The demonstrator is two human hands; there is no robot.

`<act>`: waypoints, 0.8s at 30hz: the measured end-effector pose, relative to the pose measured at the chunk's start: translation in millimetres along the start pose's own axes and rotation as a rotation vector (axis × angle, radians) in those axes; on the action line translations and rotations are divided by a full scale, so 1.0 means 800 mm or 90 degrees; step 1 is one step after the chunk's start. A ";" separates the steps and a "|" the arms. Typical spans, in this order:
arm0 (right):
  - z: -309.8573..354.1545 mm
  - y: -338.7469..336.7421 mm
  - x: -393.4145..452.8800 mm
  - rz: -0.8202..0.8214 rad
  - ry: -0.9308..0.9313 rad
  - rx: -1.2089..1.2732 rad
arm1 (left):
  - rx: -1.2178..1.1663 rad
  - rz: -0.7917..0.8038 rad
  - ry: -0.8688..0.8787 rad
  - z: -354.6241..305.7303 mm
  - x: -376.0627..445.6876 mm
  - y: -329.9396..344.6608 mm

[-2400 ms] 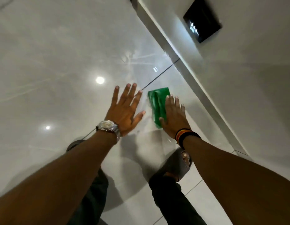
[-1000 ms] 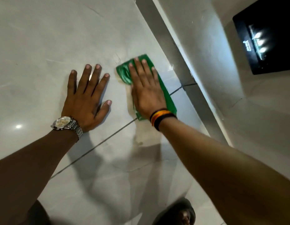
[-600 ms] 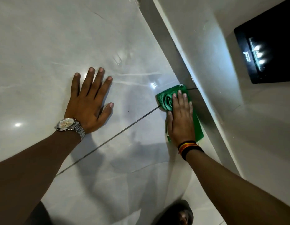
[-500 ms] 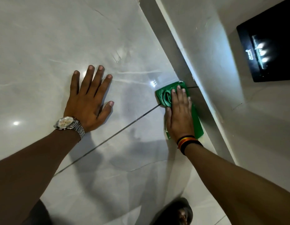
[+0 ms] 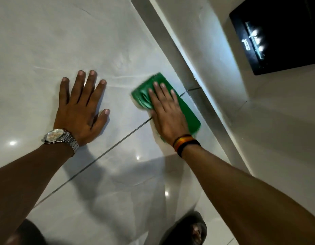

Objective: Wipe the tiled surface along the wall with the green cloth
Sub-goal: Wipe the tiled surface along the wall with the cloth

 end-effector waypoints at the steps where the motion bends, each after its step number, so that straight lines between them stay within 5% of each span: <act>1: -0.016 0.000 -0.038 0.021 0.012 -0.005 | -0.001 0.001 0.002 0.001 0.000 0.000; 7: -0.076 -0.029 -0.207 0.085 0.253 -0.053 | -0.004 0.006 -0.001 0.000 -0.003 0.002; 11: -0.065 -0.023 -0.106 0.087 0.202 -0.052 | -0.008 0.013 0.003 0.002 0.000 0.005; 18: 0.015 -0.007 0.059 -0.055 0.160 -0.003 | 0.007 0.015 0.001 0.006 -0.001 0.009; 24: -0.012 -0.013 -0.040 0.043 0.063 -0.002 | -0.009 0.012 -0.003 0.003 -0.001 0.004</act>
Point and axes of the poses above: each hand's wrist, its own x-axis towards the middle knuckle, its own y-axis out of the palm, z = x × y, the point moved 1 cm from there along x, towards the middle knuckle, and after that the axes turned 6 degrees about y, right-handed, at the moved point
